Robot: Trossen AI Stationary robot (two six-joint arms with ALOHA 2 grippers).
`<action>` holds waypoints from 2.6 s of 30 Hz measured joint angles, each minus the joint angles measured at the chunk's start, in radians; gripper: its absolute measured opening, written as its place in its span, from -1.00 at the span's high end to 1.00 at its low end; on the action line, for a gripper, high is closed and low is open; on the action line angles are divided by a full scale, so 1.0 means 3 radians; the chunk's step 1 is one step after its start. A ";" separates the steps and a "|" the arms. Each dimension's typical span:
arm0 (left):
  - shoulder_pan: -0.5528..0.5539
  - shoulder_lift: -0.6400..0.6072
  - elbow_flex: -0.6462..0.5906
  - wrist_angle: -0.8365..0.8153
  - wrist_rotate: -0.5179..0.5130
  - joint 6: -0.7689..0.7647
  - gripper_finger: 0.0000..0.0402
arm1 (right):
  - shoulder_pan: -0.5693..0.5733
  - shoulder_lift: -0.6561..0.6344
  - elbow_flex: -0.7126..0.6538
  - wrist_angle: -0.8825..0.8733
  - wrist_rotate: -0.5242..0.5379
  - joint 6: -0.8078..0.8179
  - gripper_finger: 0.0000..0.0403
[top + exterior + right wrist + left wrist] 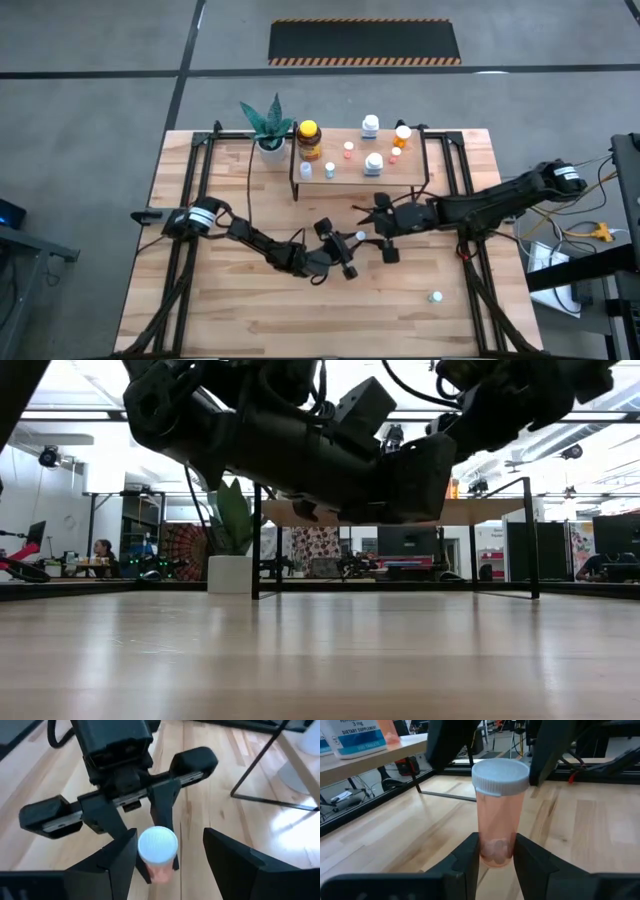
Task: Pick and place medicine bottles onto shelf by color
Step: Put the pink medicine bottle on the shelf
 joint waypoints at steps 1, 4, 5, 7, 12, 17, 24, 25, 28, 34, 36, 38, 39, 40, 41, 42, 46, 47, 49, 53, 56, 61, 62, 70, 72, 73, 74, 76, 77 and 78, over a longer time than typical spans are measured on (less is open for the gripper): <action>-0.0008 -0.0001 0.0000 0.0000 -0.0003 0.0000 0.56 | 0.0000 0.0032 0.0039 -0.0055 -0.0002 -0.0009 -0.06; -0.0020 -0.0003 0.0000 0.0000 -0.0007 -0.0004 0.56 | 0.0004 0.0096 0.0125 -0.0185 -0.0016 -0.0016 -0.02; -0.0020 -0.0003 0.0000 0.0000 -0.0010 -0.0006 0.56 | 0.0004 0.0100 0.0135 -0.0199 -0.0021 -0.0016 0.00; -0.0020 -0.0003 0.0000 0.0005 -0.0011 -0.0008 0.56 | 0.0004 0.0109 0.0145 -0.0211 -0.0023 -0.0016 0.04; -0.0021 -0.0008 0.0009 0.0008 0.0001 -0.0008 0.56 | 0.0059 0.0091 0.0145 -0.0208 -0.0018 -0.0016 0.16; -0.0024 -0.0009 0.0012 0.0034 0.0012 -0.0004 0.56 | 0.0095 0.0074 0.0145 -0.0210 -0.0017 -0.0014 0.33; -0.0024 -0.0009 0.0028 0.0031 0.0011 -0.0004 0.56 | 0.0095 0.0077 0.0145 -0.0208 -0.0025 0.0008 0.47; -0.0024 -0.0009 0.0028 0.0032 0.0010 -0.0004 0.56 | 0.0095 0.0077 0.0145 -0.0208 -0.0025 0.0011 0.47; -0.0024 -0.0009 0.0041 0.0029 0.0009 -0.0005 0.56 | 0.0095 0.0077 0.0145 -0.0208 -0.0026 0.0017 0.44; -0.0042 -0.0038 0.0023 0.0021 0.0018 0.0019 0.50 | 0.0095 0.0073 0.0149 -0.0198 -0.0033 0.0108 0.44; -0.0043 -0.0069 0.0012 0.0023 0.0048 0.0025 0.42 | 0.0095 0.0071 0.0152 -0.0204 -0.0031 0.0114 0.44; -0.0049 -0.0109 0.0006 0.0029 0.0054 0.0030 0.33 | 0.0093 0.0071 0.0153 -0.0227 -0.0027 0.0113 0.44; -0.0054 -0.0128 0.0006 0.0039 0.0053 0.0034 0.28 | 0.0093 0.0071 0.0153 -0.0225 -0.0027 0.0114 0.44; -0.0055 -0.0152 -0.0001 0.0044 0.0062 0.0067 0.23 | 0.0093 0.0068 0.0152 -0.0223 -0.0025 0.0114 0.43; -0.0059 -0.0177 -0.0013 0.0027 0.0064 0.0099 0.18 | 0.0093 0.0062 0.0153 -0.0223 -0.0025 0.0120 0.43; -0.0062 -0.0193 -0.0020 0.0022 0.0061 0.0119 0.14 | 0.0093 0.0056 0.0153 -0.0224 -0.0025 0.0143 0.43; -0.0081 -0.0283 -0.0088 -0.0022 0.0062 0.0310 0.01 | 0.0093 0.0014 0.0153 -0.0217 -0.0023 0.0161 0.44; -0.0090 -0.0320 -0.0098 -0.0071 0.0056 0.0357 0.00 | 0.0091 -0.0006 0.0163 -0.0230 -0.0014 0.0161 0.44; -0.0108 -0.0421 -0.0105 -0.0276 0.0022 0.0425 -0.02 | 0.0080 -0.0048 0.0230 -0.0273 0.0011 0.0161 0.44; -0.0132 -0.0657 -0.0109 -0.0785 -0.0001 0.0434 -0.03 | 0.0071 -0.0099 0.0487 -0.0525 0.0101 0.0161 0.44; -0.0147 -0.0848 -0.0109 -0.1175 -0.0004 0.0437 -0.03 | 0.0057 -0.0090 0.0740 -0.0797 0.0305 0.0154 0.44; -0.0158 -0.1187 -0.0112 -0.1884 -0.0036 0.0459 -0.03 | -0.0062 0.0011 0.1192 -0.1242 0.0520 0.0095 0.44; -0.0157 -0.1243 -0.0113 -0.1989 -0.0056 0.0461 -0.03 | -0.0095 0.0028 0.1271 -0.1290 0.0523 0.0099 0.44; -0.0175 -0.1732 -0.0379 -0.2184 -0.0129 0.0633 -0.03 | -0.0230 0.0144 0.1734 -0.1683 0.0523 0.0146 0.44; -0.0178 -0.1876 -0.0502 -0.2122 -0.0135 0.0642 -0.03 | -0.0262 0.0149 0.1836 -0.1732 0.0521 0.0131 0.44; -0.0178 -0.1967 -0.0587 -0.2132 -0.0178 0.0645 -0.03 | -0.0279 0.0171 0.1900 -0.1736 0.0525 0.0136 0.44; -0.0177 -0.2030 -0.0640 -0.2069 -0.0195 0.0644 -0.03 | -0.0306 0.0179 0.1974 -0.1717 0.0525 0.0152 0.44; -0.0173 -0.2198 -0.0764 -0.1960 -0.0189 0.0662 -0.03 | -0.0380 0.0216 0.2114 -0.1792 0.0523 0.0174 0.44; -0.0172 -0.2262 -0.0839 -0.1906 -0.0198 0.0705 -0.03 | -0.0419 0.0253 0.2189 -0.1807 0.0524 0.0178 0.44; -0.0171 -0.2309 -0.0896 -0.1756 -0.0200 0.0771 -0.03 | -0.0473 0.0270 0.2280 -0.1801 0.0522 0.0174 0.44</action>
